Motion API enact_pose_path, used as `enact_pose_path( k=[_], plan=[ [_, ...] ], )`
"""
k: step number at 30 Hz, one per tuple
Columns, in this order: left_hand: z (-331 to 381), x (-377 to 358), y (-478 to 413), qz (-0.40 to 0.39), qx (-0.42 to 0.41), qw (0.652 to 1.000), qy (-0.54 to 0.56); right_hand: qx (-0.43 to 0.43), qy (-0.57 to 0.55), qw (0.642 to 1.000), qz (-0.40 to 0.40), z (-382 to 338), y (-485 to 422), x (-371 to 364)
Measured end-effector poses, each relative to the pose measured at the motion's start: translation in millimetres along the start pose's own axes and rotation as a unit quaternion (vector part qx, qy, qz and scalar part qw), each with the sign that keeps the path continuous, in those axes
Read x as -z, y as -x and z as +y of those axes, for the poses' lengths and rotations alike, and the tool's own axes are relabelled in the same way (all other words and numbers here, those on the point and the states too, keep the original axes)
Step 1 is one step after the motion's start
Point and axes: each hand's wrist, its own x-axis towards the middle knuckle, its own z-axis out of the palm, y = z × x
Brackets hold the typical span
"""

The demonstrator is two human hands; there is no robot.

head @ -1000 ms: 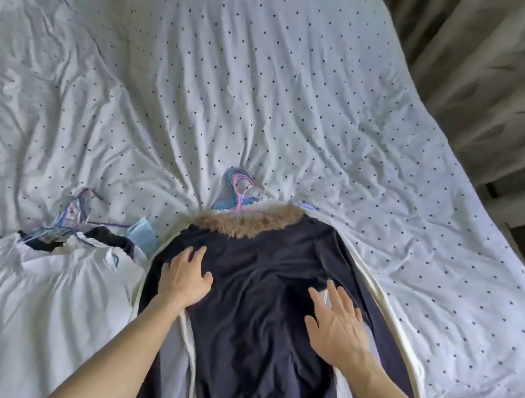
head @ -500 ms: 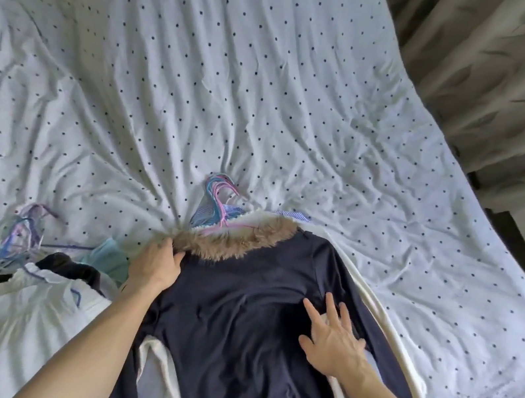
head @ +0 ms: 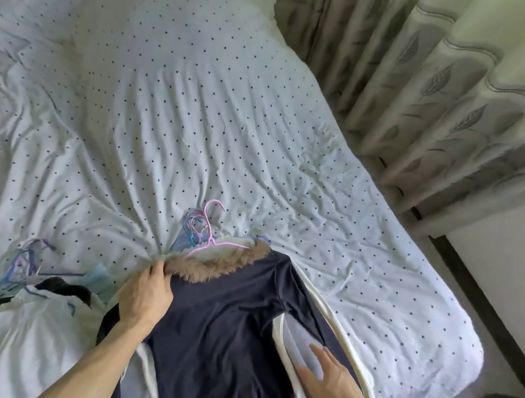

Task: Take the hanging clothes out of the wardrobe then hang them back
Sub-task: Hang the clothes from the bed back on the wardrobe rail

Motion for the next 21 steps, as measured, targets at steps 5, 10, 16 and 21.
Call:
enact_pose_path(
  k=[5,10,16,21],
  plan=[
    [71.7,38.9,71.8,0.016,-0.122,0.992,-0.003,0.006,-0.137,0.987,0.079,31.0,69.8,15.6],
    [187.9,56.7,172.2,0.016,-0.293,0.956,-0.009,0.010,-0.368,0.917,0.153,75.1,151.3,21.0],
    [336.9,63.6,330.9,-0.001,-0.515,0.855,0.061,0.031,-0.598,0.731,0.326,159.3,283.7,23.2],
    [417.0,36.4,474.1,-0.087,-0.657,0.743,0.092,0.011,-0.656,0.558,0.507,243.6,384.8,-2.9]
  ],
)
